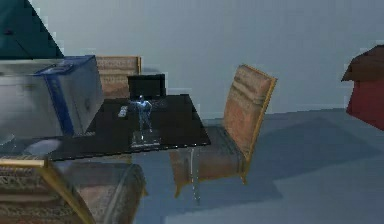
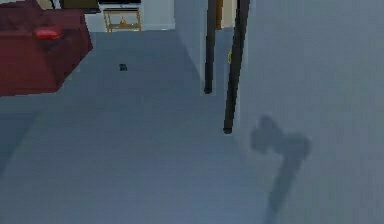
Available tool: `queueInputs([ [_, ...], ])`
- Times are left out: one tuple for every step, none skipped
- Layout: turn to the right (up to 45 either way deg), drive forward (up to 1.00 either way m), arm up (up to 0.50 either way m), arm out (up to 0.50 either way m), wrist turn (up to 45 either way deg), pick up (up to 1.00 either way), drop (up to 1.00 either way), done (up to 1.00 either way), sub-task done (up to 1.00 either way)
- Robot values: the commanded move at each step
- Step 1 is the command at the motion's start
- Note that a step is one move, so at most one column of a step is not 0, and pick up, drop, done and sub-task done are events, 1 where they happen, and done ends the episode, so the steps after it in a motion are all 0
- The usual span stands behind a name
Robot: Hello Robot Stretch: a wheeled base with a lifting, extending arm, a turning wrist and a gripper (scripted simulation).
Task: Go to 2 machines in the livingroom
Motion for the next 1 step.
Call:
queueInputs([
  [21.0,0.00,0.00,0.00,0.0,0.00,0.00,0.00,0.00],
])
